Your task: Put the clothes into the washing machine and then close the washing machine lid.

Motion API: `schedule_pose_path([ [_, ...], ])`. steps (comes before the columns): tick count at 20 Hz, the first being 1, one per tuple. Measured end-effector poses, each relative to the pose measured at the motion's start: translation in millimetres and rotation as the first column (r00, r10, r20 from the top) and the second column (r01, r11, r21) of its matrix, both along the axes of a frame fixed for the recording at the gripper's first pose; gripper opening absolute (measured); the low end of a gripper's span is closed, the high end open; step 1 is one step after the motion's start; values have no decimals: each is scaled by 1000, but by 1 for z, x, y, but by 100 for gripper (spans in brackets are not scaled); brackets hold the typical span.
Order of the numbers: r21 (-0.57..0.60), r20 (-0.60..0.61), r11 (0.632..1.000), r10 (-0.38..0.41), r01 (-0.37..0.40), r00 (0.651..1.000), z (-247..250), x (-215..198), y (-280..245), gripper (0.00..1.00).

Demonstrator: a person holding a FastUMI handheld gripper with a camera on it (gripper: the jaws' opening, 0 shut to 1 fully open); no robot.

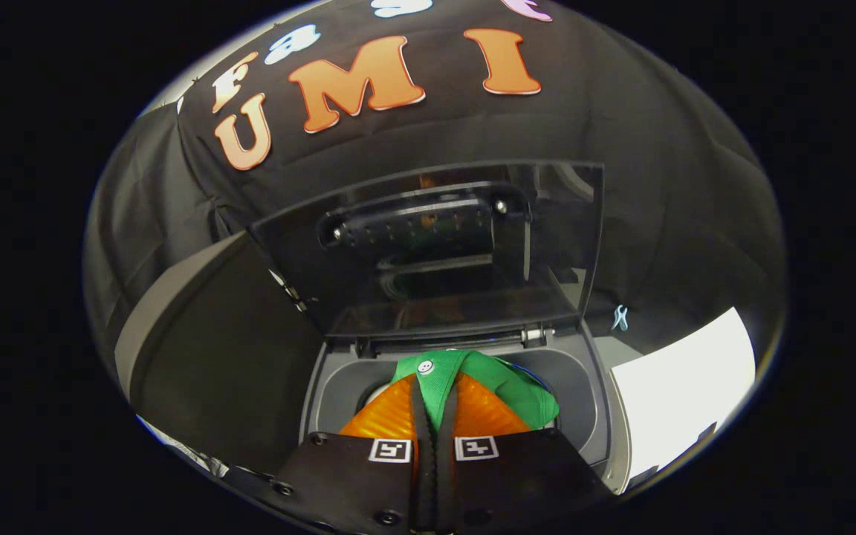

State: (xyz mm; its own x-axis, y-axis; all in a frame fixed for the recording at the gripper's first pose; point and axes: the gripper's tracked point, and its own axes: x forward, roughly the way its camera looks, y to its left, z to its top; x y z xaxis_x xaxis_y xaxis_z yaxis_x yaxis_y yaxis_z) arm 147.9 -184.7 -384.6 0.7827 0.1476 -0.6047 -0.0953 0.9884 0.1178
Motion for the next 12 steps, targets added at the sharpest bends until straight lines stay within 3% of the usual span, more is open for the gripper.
schedule_pose_path([
  [12,-80,-233,996,8,-27,972,-152,14,4,8],
])
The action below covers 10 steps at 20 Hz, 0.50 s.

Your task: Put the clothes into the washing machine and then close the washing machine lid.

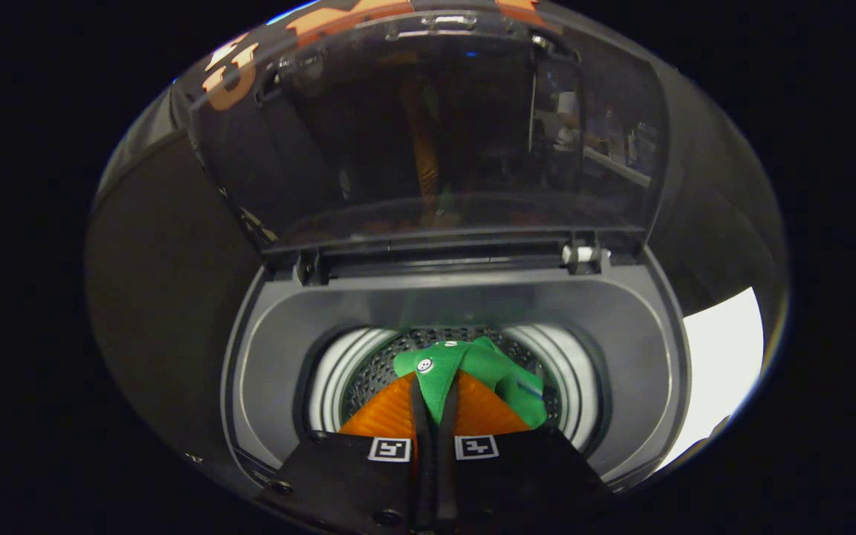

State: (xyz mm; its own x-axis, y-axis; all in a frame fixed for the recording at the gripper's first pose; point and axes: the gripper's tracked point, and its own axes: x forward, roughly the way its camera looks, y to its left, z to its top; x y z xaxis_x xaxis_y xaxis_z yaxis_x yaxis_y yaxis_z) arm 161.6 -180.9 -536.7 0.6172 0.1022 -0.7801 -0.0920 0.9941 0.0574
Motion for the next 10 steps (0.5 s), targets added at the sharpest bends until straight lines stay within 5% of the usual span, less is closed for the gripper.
schedule_pose_path([
  [6,-16,-138,1000,-21,19,990,-47,-11,1,11],
  [8,-13,-145,1000,-27,26,989,-48,-11,1,26],
  [10,-25,-123,1000,-20,17,992,-42,-8,1,51],
])
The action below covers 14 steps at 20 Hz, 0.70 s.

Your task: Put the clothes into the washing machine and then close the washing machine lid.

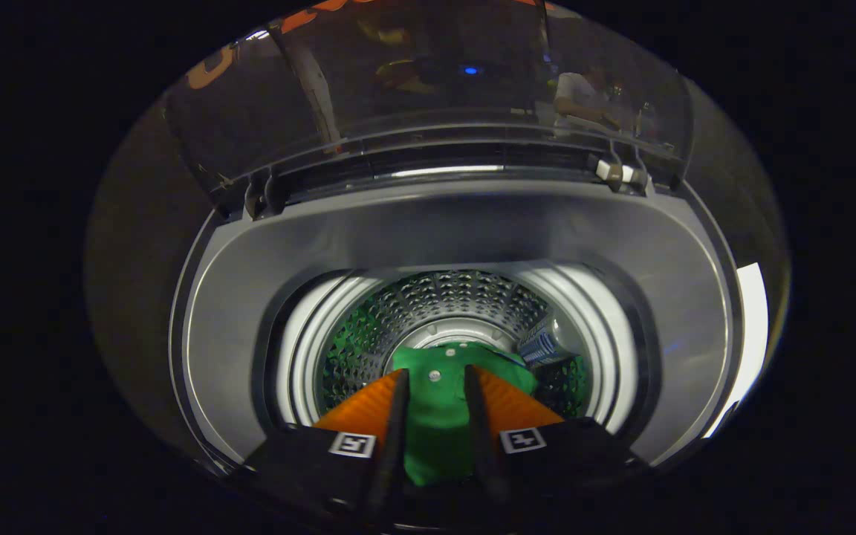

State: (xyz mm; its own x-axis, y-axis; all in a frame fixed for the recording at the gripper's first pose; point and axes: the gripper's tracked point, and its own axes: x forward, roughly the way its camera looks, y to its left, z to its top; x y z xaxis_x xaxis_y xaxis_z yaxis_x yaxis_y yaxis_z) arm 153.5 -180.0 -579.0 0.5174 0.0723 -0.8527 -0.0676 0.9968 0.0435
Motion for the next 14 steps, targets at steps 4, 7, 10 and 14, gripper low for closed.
schedule_pose_path([
  [4,-33,36,999,15,-14,999,23,-10,-2,100],
  [7,-25,95,1000,15,-13,995,56,-15,0,100],
  [10,-6,172,999,-40,42,984,96,-7,-2,100],
  [14,45,277,994,-107,98,955,173,-8,-4,99],
])
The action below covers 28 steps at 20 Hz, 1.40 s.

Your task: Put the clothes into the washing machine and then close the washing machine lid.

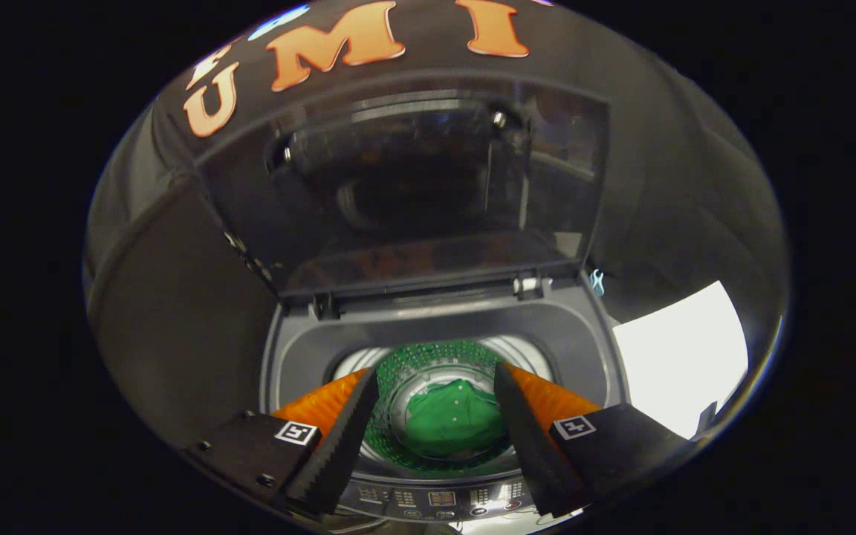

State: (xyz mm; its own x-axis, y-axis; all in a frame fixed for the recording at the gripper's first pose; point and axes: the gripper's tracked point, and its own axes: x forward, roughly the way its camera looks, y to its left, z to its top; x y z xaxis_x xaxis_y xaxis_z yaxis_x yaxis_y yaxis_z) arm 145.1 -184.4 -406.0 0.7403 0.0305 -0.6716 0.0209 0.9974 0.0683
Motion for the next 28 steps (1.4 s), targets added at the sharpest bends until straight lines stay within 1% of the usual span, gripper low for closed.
schedule_pose_path([
  [2,8,53,1000,10,-10,999,44,1,0,99],
  [5,-43,144,999,36,-30,989,109,6,-10,99],
  [7,-50,211,998,42,-32,977,150,16,-9,99],
  [10,-48,291,998,51,-39,955,199,31,-2,99],
  [11,-57,303,998,53,-38,951,208,39,-1,99],
  [15,-113,338,991,100,-65,936,220,74,16,99],
  [18,-109,312,990,121,-91,942,203,104,30,99],
  [21,-90,281,991,117,-96,952,186,126,38,99],
  [24,-101,262,990,125,-101,957,170,151,43,99],
  [25,-107,256,989,129,-105,958,166,155,43,99],
  [27,-116,272,990,115,-86,955,166,166,41,99],
  [28,-114,259,990,112,-84,960,163,164,40,99],
])
